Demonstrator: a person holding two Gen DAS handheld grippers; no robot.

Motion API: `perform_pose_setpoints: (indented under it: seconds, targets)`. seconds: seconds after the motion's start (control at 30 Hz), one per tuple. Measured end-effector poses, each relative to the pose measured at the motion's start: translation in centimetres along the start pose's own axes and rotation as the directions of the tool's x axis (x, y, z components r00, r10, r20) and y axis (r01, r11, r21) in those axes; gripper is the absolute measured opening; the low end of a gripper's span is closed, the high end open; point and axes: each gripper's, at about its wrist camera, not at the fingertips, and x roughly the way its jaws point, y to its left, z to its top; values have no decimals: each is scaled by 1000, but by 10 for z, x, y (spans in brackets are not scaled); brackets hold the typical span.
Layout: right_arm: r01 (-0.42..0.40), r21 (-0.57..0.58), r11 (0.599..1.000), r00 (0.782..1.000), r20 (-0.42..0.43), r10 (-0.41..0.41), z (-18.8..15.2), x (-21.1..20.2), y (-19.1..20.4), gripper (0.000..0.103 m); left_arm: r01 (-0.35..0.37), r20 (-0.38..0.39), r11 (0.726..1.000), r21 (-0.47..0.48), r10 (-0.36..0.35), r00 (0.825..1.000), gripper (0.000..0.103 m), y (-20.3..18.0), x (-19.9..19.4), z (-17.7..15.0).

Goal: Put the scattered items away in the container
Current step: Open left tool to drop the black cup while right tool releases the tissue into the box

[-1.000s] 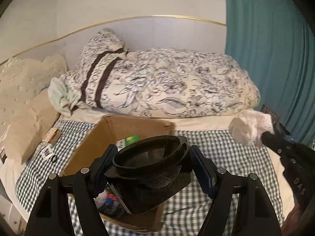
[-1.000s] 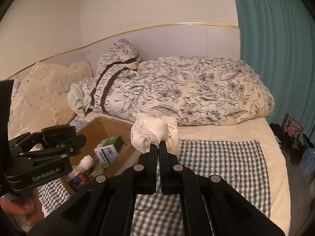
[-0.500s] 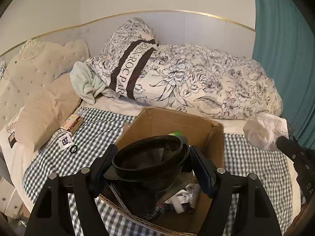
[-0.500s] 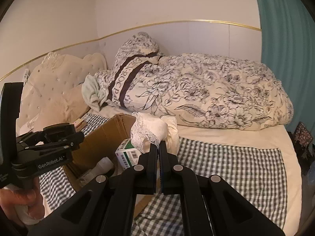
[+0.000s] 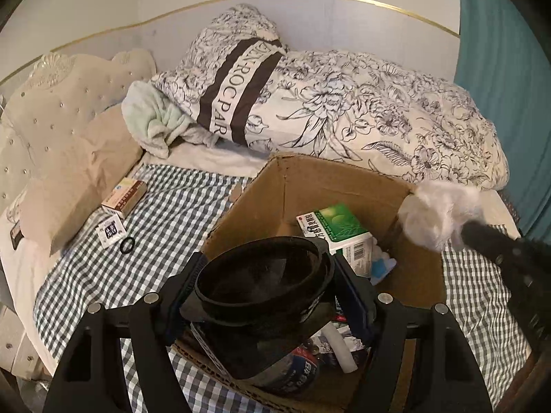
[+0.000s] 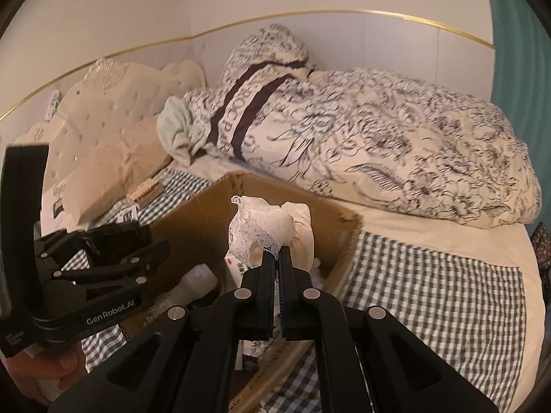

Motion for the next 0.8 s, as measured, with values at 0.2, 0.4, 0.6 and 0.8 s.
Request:
perform_pose_setpoints:
  seconds: [0.2,0.4,0.6,0.8]
  targets:
    - [-1,-21,1000,998,-60,0,-6,28,6,2,9,-45,1000,10,-9,999,74,0,24,-4]
    - [-10,-35,999,993,-116,6,-13,53,8,2,13,-98,1000,3,-12,995,74,3,47,-10]
    - [-16,-50,999,989,-146,8,-16,69,13,2,12,-126,1000,-5,-12,992,74,4,57,-12]
    - [-5,-51,999,990,-138,-3,-17,67,12,2,15,-126,1000,-11,-16,992,75,3,56,-10]
